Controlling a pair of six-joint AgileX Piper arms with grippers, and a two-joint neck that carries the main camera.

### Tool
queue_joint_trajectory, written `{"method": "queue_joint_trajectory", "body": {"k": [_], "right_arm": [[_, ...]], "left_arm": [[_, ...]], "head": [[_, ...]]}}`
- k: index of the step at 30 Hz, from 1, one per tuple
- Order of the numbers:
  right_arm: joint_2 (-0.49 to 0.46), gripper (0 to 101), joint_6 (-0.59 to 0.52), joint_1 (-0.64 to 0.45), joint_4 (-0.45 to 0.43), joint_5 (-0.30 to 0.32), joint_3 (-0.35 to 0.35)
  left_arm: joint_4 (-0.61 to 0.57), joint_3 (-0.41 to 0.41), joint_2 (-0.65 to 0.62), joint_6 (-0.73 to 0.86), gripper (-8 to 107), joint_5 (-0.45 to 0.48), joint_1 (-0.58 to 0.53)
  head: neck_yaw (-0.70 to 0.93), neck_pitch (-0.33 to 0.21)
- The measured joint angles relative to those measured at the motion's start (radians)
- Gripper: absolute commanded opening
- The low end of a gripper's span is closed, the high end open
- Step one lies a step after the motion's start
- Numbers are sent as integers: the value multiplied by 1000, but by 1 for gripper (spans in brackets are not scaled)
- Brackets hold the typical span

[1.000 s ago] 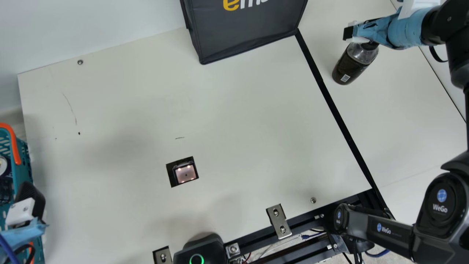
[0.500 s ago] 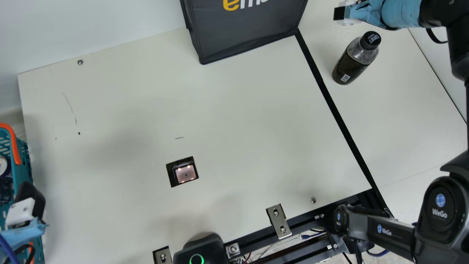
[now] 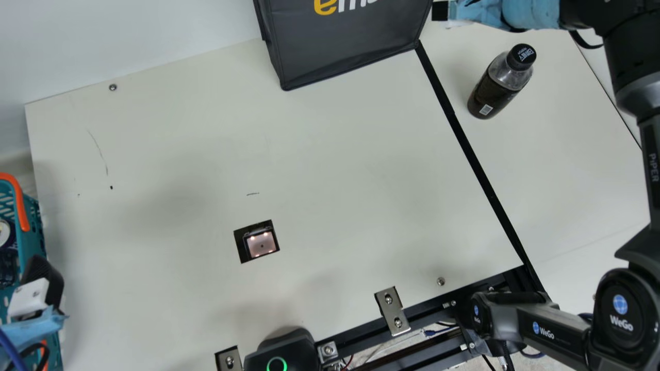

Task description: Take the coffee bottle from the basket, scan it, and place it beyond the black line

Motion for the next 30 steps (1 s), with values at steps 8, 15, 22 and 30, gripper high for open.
{"method": "queue_joint_trajectory", "body": {"k": [8,15,22,30], "right_arm": [[-21,91,44,86,-23,-8,13],[-40,91,68,148,-36,-13,26],[-62,91,73,194,-59,-11,38],[-88,91,81,231,-77,-12,48]], "left_arm": [[0,0,0,0,90,0,0],[0,0,0,0,90,0,0],[0,0,0,0,90,0,0],[0,0,0,0,90,0,0]], "head": [[0,-2],[0,0],[0,-2],[0,0]]}}
